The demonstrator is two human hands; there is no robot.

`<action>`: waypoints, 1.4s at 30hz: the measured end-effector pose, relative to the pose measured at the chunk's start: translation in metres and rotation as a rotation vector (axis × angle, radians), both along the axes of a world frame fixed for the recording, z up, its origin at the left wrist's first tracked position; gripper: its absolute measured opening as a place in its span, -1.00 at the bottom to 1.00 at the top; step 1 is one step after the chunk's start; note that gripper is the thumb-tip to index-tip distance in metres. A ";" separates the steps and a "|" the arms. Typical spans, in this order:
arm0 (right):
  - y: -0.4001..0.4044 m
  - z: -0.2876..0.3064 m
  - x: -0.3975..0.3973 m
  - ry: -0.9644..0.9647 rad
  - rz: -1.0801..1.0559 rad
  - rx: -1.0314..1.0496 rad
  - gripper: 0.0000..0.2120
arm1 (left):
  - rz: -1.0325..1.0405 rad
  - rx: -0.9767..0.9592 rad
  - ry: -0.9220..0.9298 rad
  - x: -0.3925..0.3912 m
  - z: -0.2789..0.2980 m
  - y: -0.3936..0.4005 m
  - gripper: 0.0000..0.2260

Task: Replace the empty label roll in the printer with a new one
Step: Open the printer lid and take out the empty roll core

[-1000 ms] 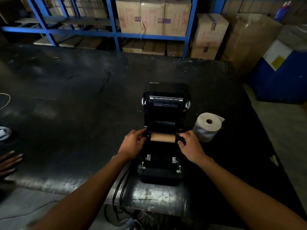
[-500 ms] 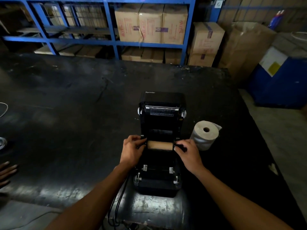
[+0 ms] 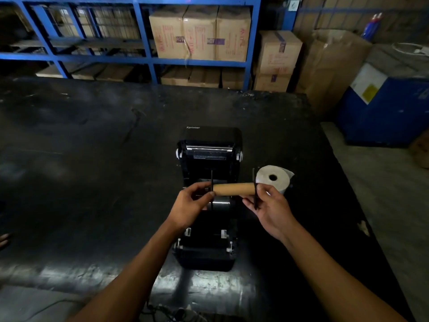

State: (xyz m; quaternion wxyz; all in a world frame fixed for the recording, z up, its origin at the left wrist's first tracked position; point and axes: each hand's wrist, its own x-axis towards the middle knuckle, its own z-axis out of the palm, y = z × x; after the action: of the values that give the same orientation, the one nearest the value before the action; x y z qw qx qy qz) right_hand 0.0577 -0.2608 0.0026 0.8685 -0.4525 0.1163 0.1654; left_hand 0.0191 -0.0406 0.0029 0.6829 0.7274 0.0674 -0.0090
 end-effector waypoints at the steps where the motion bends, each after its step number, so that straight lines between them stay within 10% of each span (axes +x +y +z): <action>1: -0.008 -0.002 -0.002 0.020 -0.013 0.024 -0.89 | 0.015 -0.033 0.002 0.000 0.001 -0.007 -0.79; 5: -0.047 -0.011 -0.007 0.109 -0.111 0.132 -0.84 | 0.192 -0.143 0.053 0.002 0.001 -0.034 -0.86; 16: -0.145 -0.033 -0.020 0.218 -0.251 0.096 -0.85 | -0.230 0.857 0.043 -0.027 -0.055 -0.172 -0.60; 30: -0.180 -0.058 -0.038 0.313 -0.198 0.062 -0.88 | -0.139 1.091 0.340 -0.032 -0.102 -0.197 -0.51; 33: -0.175 -0.062 -0.038 0.332 -0.186 0.090 -0.86 | -0.059 0.864 0.243 -0.030 -0.100 -0.200 -0.47; 37: -0.163 -0.067 -0.041 0.340 -0.126 0.145 -0.85 | 0.022 -0.067 0.311 -0.025 -0.078 -0.212 -0.77; 42: -0.156 -0.072 -0.041 0.391 -0.129 0.253 -0.87 | 0.177 -0.492 0.255 -0.017 -0.062 -0.213 -0.97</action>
State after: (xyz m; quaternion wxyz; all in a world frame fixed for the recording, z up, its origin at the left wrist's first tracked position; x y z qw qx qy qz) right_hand 0.0169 -0.4172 -0.0698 0.8880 -0.2910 0.2893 0.2076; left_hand 0.0018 -0.2540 -0.0593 0.8228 0.5243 0.2120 -0.0567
